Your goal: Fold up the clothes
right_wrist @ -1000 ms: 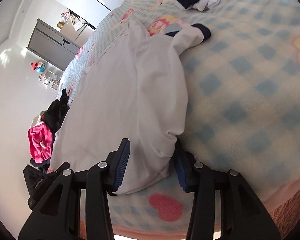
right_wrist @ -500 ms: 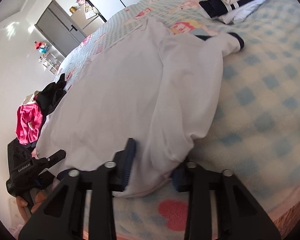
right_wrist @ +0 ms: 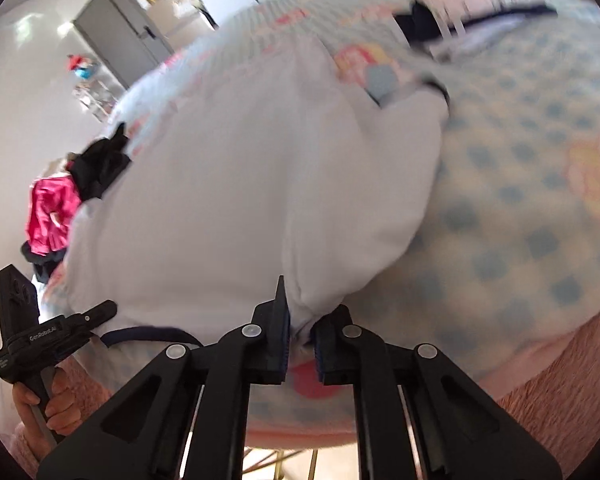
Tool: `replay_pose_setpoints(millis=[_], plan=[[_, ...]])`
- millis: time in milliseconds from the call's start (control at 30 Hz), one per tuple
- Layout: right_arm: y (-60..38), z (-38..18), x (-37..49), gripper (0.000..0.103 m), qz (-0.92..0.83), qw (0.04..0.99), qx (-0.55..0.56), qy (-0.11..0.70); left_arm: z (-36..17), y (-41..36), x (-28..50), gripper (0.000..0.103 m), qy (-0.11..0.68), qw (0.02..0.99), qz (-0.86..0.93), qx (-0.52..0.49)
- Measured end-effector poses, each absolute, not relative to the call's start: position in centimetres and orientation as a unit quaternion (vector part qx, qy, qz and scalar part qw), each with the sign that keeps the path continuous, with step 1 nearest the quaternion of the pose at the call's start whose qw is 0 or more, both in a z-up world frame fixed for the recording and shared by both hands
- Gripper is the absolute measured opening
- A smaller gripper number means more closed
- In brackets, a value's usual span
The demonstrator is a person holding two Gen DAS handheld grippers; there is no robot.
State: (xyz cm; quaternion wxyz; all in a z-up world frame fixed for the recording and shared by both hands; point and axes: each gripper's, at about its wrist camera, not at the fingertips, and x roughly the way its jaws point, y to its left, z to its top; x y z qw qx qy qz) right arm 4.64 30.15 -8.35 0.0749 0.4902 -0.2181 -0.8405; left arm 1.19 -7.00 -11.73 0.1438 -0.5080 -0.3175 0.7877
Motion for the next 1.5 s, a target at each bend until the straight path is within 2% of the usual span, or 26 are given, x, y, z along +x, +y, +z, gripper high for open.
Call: replay_pose_setpoints(millis=[67,133,267,400,533,633,700,833,933,1000,1100,1300,1500], plan=[[31.6,-8.3,5.2,0.012,-0.836,0.069,0.482,-0.254,-10.7,-7.6,2.0,0.009,-0.300,0.133,0.798,-0.505],[32.5,-6.9,5.9,0.018,-0.849,0.053,0.466,-0.243,-9.6,-8.2,2.9,0.012,-0.279,0.121,0.810,-0.502],[34.3,-4.3,7.4,0.019,-0.870,0.002,0.437,-0.229,-8.0,-9.5,4.5,0.012,-0.269,0.094,0.826,-0.486],[34.3,-1.3,7.9,0.019,-0.898,-0.032,0.392,-0.198,-5.0,-8.5,4.7,0.012,-0.218,0.063,0.873,-0.432],[30.9,0.3,6.2,0.020,-0.910,0.036,0.387,-0.145,-4.6,-5.4,2.8,0.015,-0.189,0.113,0.874,-0.434],[27.6,-1.5,4.6,0.020,-0.890,0.108,0.424,-0.126,-4.8,-3.0,1.4,0.017,-0.166,0.149,0.865,-0.449],[26.0,-3.8,3.6,0.020,-0.868,0.137,0.461,-0.123,-5.6,-2.1,1.0,0.020,-0.164,0.146,0.856,-0.468],[26.3,-7.4,3.1,0.019,-0.843,0.104,0.512,-0.126,-8.1,-4.7,1.7,0.021,-0.170,0.083,0.833,-0.520],[28.5,-7.2,3.6,0.019,-0.842,0.090,0.509,-0.155,-8.3,-8.6,3.5,0.021,-0.237,0.081,0.819,-0.516],[29.3,-6.4,3.8,0.019,-0.845,0.084,0.506,-0.148,-7.3,-10.3,4.0,0.026,-0.240,0.061,0.826,-0.506],[29.5,-4.8,3.3,0.019,-0.847,0.098,0.500,-0.154,-5.4,-12.5,4.2,0.027,-0.249,0.049,0.838,-0.483],[28.1,1.3,-1.9,0.021,-0.869,0.141,0.459,-0.119,-2.6,-13.9,-4.3,0.030,-0.207,0.076,0.869,-0.444],[28.7,4.5,-11.9,0.022,-0.881,0.120,0.448,-0.088,-2.0,-14.4,-14.6,0.030,-0.187,0.080,0.874,-0.441]])
